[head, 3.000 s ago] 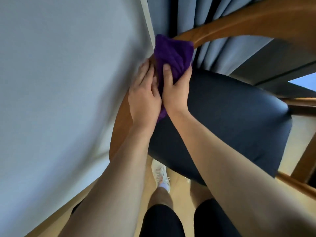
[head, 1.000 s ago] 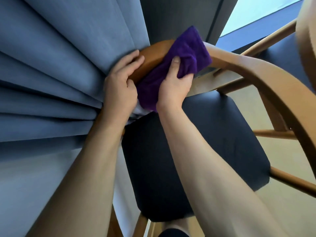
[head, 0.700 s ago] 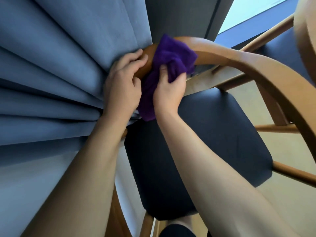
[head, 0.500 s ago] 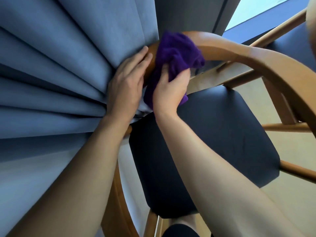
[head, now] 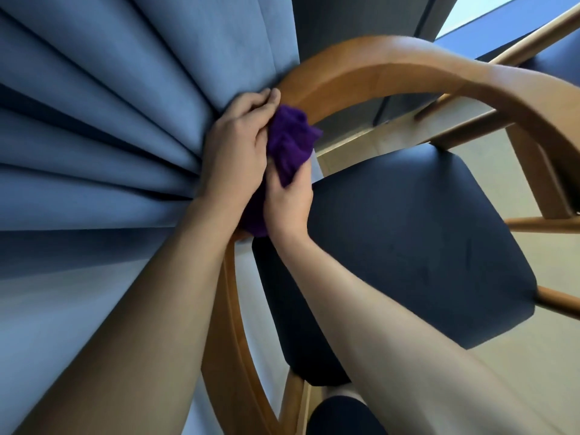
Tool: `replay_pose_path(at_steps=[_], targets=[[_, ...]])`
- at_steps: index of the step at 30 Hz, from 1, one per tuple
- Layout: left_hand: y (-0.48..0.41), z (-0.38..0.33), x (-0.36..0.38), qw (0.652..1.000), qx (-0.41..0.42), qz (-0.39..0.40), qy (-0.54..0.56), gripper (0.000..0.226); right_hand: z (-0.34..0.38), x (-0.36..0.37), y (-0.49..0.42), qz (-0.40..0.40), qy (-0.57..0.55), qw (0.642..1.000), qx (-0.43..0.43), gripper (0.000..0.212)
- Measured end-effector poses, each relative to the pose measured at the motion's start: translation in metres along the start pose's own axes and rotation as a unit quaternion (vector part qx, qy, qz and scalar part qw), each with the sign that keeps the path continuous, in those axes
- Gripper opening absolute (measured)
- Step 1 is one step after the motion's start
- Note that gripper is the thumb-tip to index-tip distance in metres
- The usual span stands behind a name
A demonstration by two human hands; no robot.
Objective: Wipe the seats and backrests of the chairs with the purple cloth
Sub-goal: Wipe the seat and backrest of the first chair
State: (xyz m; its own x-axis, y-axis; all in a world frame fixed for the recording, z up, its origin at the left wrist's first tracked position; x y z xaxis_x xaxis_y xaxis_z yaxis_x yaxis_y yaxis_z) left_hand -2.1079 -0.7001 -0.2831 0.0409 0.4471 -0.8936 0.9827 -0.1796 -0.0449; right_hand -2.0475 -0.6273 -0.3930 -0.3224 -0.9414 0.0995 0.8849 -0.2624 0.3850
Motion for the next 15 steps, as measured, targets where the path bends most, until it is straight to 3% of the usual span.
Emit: replay_pose_path(at_steps=[3, 6, 8, 12, 15], targets=[[0.001, 0.0, -0.001, 1.0, -0.004, -0.011, 0.024, 0.042, -0.009, 0.006, 0.003, 0.044, 0.006, 0.999, 0.005, 0.045], [0.002, -0.001, -0.002, 0.999, -0.03, -0.015, 0.042, 0.042, -0.003, -0.002, 0.0, 0.031, -0.002, 0.999, 0.011, 0.041], [0.0, -0.005, -0.002, 0.998, -0.051, -0.011, 0.028, 0.039, 0.007, -0.014, -0.012, -0.003, -0.025, 0.999, 0.023, 0.037], [-0.013, -0.02, -0.005, 0.994, -0.088, -0.034, -0.05, 0.023, 0.042, -0.056, -0.051, -0.112, -0.089, 0.989, 0.033, 0.057], [-0.032, -0.042, -0.003, 0.994, -0.083, -0.049, -0.06, 0.025, 0.057, -0.09, -0.07, -0.153, -0.107, 0.982, 0.042, 0.06]])
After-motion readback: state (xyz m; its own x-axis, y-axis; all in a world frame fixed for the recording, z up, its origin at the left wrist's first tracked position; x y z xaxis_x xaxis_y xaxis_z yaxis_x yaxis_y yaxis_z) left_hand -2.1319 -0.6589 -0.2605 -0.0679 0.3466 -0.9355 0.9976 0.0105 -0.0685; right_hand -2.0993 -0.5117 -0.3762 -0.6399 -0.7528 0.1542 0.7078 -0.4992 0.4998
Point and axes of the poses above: each hand's wrist, its own y-axis away from the middle knuckle, its own x-axis out of the palm, z = x × y, the point moved 9 cm from there along -y, towards the middle knuckle, and after that the axes turned 3 degrees about z, right-handed, at the moved point
